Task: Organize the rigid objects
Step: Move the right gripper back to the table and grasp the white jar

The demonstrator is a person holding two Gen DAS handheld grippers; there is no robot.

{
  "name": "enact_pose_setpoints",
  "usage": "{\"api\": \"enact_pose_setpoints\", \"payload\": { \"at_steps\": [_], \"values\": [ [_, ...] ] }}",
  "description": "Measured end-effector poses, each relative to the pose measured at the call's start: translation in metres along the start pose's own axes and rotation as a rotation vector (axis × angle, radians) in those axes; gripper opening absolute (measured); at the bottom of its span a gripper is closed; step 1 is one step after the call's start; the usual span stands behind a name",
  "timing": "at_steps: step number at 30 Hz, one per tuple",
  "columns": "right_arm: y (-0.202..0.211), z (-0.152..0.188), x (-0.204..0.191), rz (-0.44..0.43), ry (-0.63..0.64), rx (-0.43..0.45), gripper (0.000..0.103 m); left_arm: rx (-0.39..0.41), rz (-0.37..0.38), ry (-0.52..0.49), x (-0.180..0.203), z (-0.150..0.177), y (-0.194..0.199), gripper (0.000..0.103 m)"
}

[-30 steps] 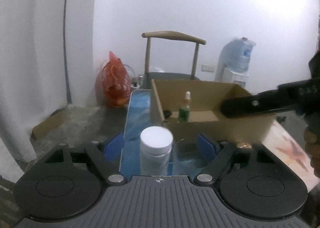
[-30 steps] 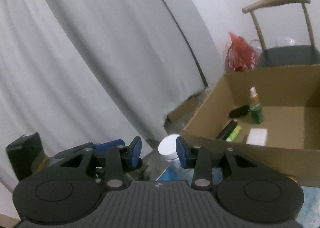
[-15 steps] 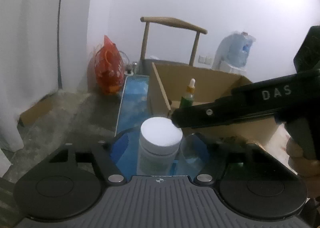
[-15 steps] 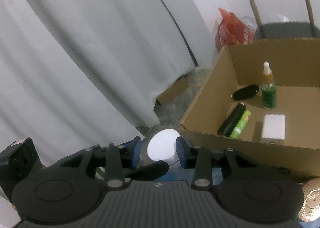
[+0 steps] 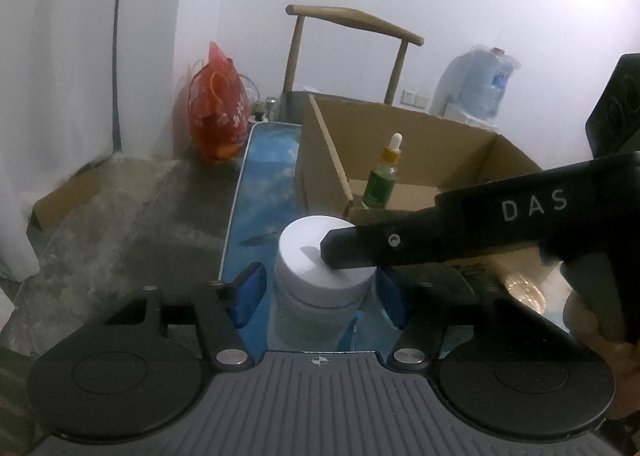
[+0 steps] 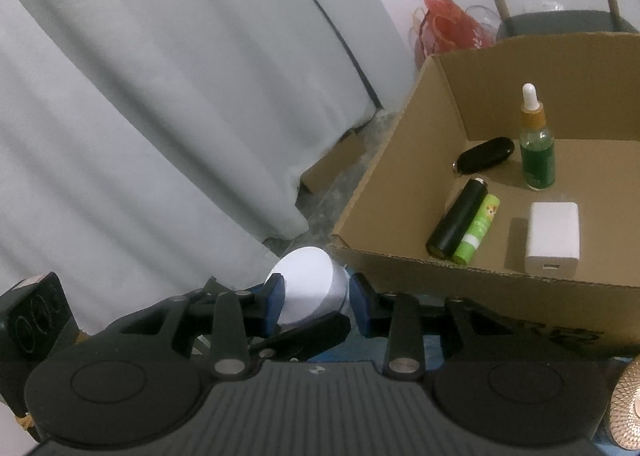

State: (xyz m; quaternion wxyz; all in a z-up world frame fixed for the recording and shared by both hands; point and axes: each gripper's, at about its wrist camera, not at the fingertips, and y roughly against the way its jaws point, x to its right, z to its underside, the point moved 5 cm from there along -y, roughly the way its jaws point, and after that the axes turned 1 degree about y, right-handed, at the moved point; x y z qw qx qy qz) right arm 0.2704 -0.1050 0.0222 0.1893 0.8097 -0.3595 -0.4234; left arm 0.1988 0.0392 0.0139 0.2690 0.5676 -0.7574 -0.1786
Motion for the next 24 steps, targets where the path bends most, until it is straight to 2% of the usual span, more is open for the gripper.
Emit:
{"api": "enact_pose_setpoints", "payload": {
  "at_steps": [3, 24],
  "values": [
    [-0.0016, -0.0004, -0.0003, -0.006, -0.006, 0.001, 0.038, -0.002, -0.010, 0.001, -0.0003, -0.0015, -0.0019, 0.056],
    [-0.0036, -0.0001, -0.0068, -0.017, 0.010, 0.001, 0.038, 0.017, -0.070, -0.022, 0.0051, -0.0032, 0.0071, 0.053]
  ]
}}
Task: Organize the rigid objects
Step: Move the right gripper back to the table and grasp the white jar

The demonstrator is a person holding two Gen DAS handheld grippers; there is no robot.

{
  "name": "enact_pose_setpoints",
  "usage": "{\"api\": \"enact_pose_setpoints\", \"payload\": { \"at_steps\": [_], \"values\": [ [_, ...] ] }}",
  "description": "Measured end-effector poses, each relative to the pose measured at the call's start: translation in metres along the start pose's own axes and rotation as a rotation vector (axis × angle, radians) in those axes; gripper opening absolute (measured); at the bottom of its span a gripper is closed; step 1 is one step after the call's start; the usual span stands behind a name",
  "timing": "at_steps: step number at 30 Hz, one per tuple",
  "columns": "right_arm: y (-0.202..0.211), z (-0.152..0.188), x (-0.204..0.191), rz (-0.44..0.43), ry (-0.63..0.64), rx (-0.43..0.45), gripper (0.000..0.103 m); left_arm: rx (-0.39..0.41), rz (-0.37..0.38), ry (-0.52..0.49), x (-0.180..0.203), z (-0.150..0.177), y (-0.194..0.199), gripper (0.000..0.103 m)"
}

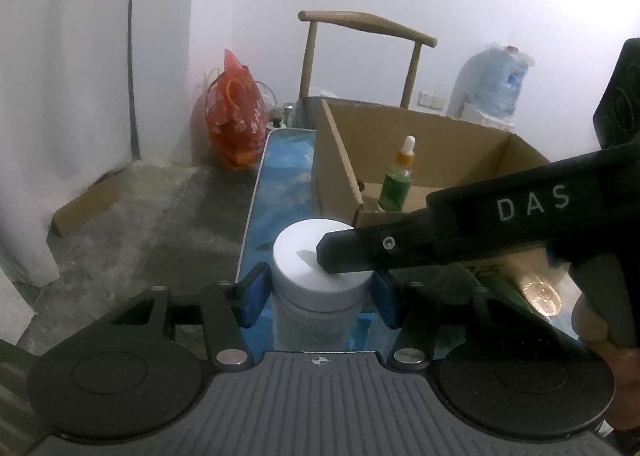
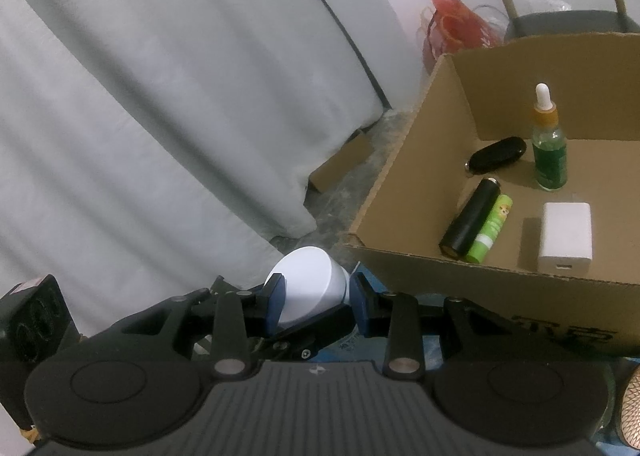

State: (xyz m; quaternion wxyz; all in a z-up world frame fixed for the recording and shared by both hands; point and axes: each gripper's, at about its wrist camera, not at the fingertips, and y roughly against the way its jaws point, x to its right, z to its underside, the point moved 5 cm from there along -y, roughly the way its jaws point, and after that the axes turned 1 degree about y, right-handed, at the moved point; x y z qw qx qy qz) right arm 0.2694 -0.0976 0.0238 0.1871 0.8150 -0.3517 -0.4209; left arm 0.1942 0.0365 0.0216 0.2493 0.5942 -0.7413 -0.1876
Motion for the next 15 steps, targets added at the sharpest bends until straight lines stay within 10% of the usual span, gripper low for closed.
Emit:
{"api": "enact_pose_setpoints", "payload": {
  "at_steps": [15],
  "values": [
    [0.006, -0.002, -0.023, -0.014, 0.048, 0.019, 0.039, 0.059, -0.026, -0.003, 0.000, -0.002, 0.024, 0.053]
  ]
}}
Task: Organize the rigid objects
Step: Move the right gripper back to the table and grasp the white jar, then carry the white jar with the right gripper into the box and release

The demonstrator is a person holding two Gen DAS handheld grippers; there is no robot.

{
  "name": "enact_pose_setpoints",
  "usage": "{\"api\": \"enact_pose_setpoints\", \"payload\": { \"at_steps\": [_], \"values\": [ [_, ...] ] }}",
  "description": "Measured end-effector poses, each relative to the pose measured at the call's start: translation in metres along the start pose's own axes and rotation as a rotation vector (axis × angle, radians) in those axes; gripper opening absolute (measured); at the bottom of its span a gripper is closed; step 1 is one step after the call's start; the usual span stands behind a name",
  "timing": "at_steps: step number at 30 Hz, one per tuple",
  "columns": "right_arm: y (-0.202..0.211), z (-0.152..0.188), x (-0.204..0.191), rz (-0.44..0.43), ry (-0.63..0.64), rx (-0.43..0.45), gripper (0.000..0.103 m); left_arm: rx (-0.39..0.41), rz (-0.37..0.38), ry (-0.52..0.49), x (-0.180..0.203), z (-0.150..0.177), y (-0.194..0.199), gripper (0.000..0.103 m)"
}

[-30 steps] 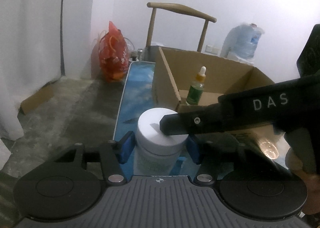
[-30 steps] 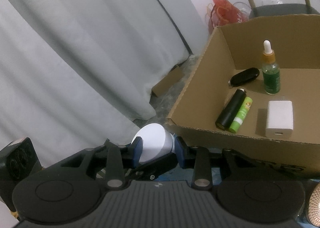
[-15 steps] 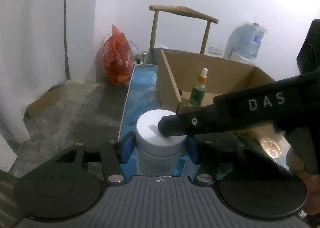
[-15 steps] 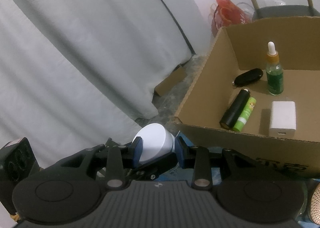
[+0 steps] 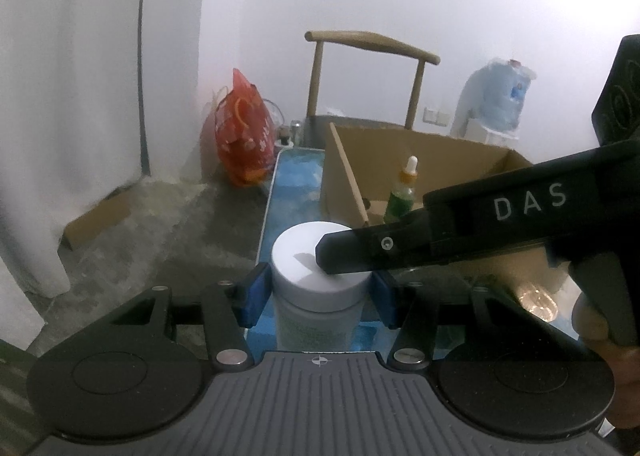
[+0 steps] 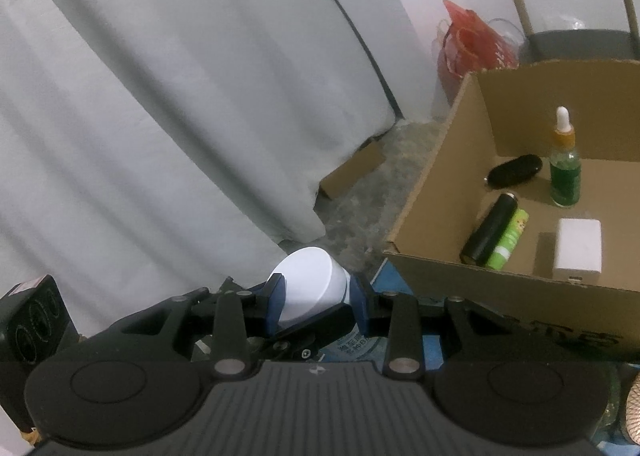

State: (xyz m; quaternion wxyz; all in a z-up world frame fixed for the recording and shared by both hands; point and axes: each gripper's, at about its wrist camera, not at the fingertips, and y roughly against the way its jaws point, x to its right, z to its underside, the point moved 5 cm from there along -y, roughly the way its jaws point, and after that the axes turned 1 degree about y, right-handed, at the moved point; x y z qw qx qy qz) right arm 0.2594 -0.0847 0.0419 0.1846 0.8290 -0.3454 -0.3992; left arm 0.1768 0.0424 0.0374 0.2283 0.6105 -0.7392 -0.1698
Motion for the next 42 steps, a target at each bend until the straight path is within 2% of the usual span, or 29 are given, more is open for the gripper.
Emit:
{"api": "enact_pose_setpoints", "payload": {
  "at_steps": [7, 14, 20, 25, 29, 33, 38, 42],
  "values": [
    [0.015, -0.004, -0.019, -0.032, 0.043, 0.043, 0.039, 0.065, -0.026, -0.022, 0.006, -0.009, 0.024, 0.053],
    [0.050, -0.014, -0.042, -0.053, 0.098, 0.126, 0.039, 0.160, -0.041, -0.074, 0.026, -0.031, 0.053, 0.052],
    [0.100, -0.037, -0.054, -0.028, 0.155, 0.228, 0.039, 0.241, 0.006, -0.153, 0.060, -0.067, 0.069, 0.052],
    [0.139, -0.059, -0.036, 0.023, 0.139, 0.301, 0.039, 0.265, 0.083, -0.211, 0.101, -0.097, 0.057, 0.052],
    [0.160, -0.075, 0.000, 0.090, 0.097, 0.331, 0.039, 0.228, 0.163, -0.233, 0.134, -0.114, 0.027, 0.052],
    [0.164, -0.090, 0.045, 0.155, 0.041, 0.325, 0.039, 0.149, 0.216, -0.265, 0.164, -0.126, -0.021, 0.052],
    [0.145, -0.105, 0.105, 0.193, -0.041, 0.291, 0.039, 0.025, 0.234, -0.269, 0.181, -0.130, -0.086, 0.052],
    [0.116, -0.117, 0.157, 0.177, -0.146, 0.234, 0.039, -0.090, 0.218, -0.263, 0.184, -0.128, -0.138, 0.052]
  ]
}}
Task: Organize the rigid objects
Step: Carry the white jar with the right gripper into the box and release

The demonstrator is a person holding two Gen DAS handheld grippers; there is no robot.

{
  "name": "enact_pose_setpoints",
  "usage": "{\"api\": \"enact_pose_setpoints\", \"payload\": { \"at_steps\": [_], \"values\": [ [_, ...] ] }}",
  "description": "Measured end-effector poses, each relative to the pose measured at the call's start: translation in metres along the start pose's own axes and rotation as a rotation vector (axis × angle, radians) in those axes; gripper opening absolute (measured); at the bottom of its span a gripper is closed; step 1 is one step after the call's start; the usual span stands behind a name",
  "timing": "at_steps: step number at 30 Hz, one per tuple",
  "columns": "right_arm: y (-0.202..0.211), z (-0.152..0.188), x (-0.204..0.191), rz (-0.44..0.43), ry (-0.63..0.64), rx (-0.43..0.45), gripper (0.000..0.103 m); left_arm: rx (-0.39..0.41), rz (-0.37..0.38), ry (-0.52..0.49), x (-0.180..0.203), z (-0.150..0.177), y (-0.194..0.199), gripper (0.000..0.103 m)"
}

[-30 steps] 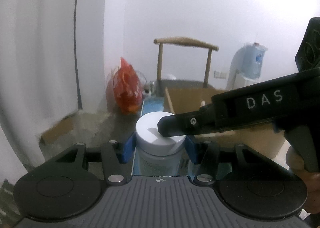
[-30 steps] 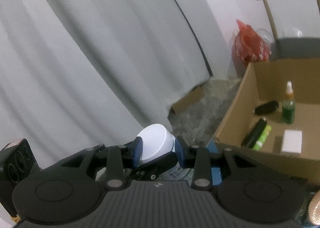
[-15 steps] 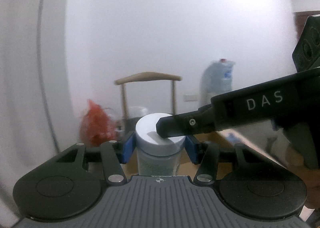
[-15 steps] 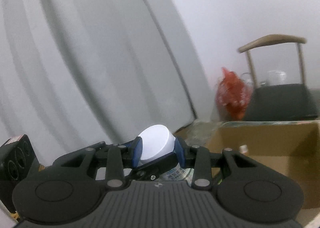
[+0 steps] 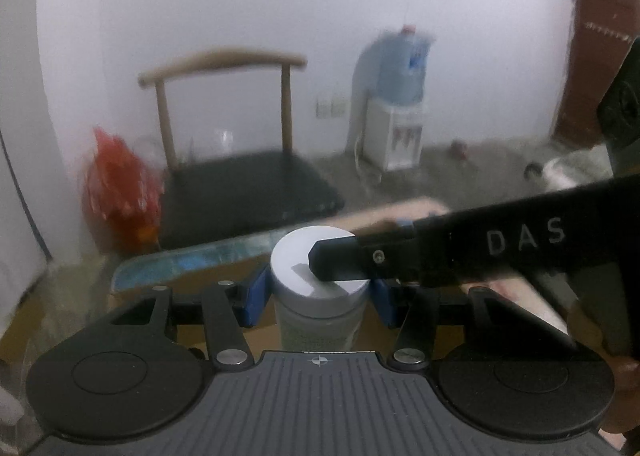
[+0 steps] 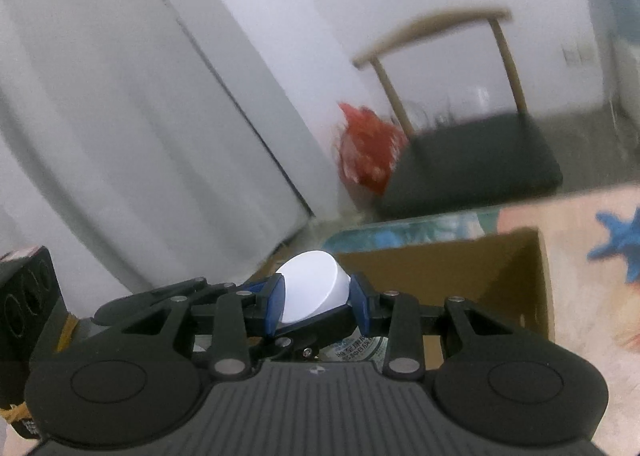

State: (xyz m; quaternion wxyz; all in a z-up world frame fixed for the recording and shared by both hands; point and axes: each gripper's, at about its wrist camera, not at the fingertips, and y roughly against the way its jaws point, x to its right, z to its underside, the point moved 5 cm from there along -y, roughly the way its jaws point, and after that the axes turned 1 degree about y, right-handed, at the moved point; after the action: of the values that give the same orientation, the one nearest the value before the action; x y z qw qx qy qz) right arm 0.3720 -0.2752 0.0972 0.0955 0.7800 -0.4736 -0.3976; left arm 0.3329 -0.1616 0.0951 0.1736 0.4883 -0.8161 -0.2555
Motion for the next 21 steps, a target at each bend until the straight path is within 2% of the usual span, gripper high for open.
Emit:
{"api": "enact_pose_setpoints", "payload": {
  "at_steps": [3, 7, 16, 21],
  "values": [
    [-0.025, -0.003, 0.027, 0.009, -0.058, -0.037, 0.039, -0.077, -0.023, 0.012, -0.008, 0.001, -0.027, 0.053],
    [-0.050, -0.004, 0.045, 0.032, -0.082, -0.065, 0.039, -0.135, -0.052, 0.015, -0.013, 0.005, -0.050, 0.052],
    [-0.084, 0.001, 0.063, 0.024, -0.136, -0.124, 0.039, -0.228, -0.109, 0.002, -0.023, 0.011, -0.076, 0.053],
    [-0.091, 0.007, 0.065, 0.025, -0.137, -0.137, 0.039, -0.237, -0.125, -0.025, -0.024, 0.012, -0.077, 0.056]
  ]
}}
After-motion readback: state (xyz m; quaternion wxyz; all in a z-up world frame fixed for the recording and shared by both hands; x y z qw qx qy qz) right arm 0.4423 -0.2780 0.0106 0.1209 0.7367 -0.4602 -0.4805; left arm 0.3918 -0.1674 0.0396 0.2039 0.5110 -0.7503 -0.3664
